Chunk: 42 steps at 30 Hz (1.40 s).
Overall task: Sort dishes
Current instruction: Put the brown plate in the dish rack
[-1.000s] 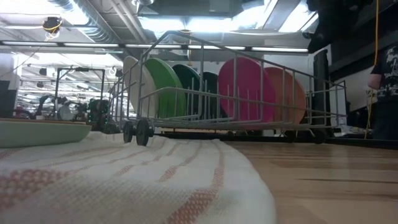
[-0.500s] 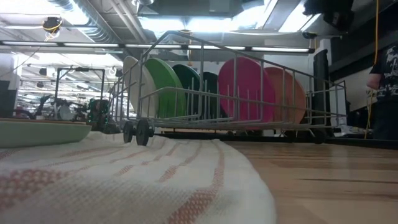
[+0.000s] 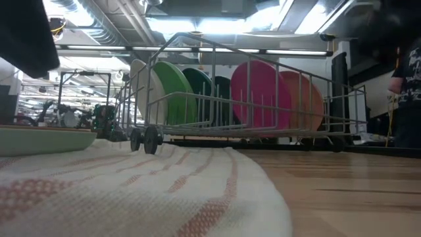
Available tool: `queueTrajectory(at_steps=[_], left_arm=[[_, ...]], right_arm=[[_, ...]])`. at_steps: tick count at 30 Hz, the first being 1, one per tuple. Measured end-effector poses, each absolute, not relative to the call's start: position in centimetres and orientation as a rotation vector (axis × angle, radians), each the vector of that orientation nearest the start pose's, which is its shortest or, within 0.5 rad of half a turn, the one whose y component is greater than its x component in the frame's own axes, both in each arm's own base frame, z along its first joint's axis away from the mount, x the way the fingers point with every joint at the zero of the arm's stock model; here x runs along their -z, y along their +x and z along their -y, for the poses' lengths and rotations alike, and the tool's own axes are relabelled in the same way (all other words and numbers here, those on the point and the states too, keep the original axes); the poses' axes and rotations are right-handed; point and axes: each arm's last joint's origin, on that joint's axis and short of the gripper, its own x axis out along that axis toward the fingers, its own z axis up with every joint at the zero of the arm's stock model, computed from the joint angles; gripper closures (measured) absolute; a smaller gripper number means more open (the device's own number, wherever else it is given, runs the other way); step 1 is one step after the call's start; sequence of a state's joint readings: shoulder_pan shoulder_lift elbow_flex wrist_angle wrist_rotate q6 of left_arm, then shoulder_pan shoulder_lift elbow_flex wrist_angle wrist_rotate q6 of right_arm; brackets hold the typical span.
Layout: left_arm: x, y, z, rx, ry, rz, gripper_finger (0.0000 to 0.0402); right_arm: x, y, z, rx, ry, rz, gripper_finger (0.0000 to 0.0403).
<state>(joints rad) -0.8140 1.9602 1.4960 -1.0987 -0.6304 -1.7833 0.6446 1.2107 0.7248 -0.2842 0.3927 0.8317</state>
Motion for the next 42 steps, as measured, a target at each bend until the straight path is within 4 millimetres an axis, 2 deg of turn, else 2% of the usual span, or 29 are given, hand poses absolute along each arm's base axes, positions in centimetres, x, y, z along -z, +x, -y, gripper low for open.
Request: queueTrajectory(at_steps=[5, 10, 21, 24, 28, 34, 42], left_arm=[[-20.0, 26.9, 23.8, -0.903, -0.548, -0.854, 0.0284], [-19.9, 27.6, 22.1, -0.983, -0.561, -0.967, 0.0284], [-19.8, 29.5, 19.5, -1.054, -0.602, -0.994, 0.0284], [-19.2, 29.6, 18.7, -1.084, -0.614, -1.002, 0.0284], [-17.7, 29.1, 17.7, -1.158, -0.661, -1.115, 0.0284], [-16.4, 28.8, 18.1, -1.112, -0.685, -1.125, 0.0284], [-16.8, 28.2, 18.9, -1.086, -0.678, -1.128, 0.0284]], right_arm=[[-19.8, 20.7, -15.5, 0.055, 0.398, -0.763, 0.0340], [-18.6, 21.7, -17.2, 0.001, 0.429, -0.719, 0.0340], [-18.5, 22.3, -17.7, -0.039, 0.460, -0.689, 0.0340], [-18.5, 22.3, -17.7, -0.040, 0.463, -0.686, 0.0340], [-18.6, 22.3, -17.8, -0.043, 0.466, -0.681, 0.0340], [-18.6, 22.4, -17.7, -0.041, 0.466, -0.680, 0.0340], [-18.6, 22.4, -17.6, -0.012, 0.457, -0.657, 0.0340]])
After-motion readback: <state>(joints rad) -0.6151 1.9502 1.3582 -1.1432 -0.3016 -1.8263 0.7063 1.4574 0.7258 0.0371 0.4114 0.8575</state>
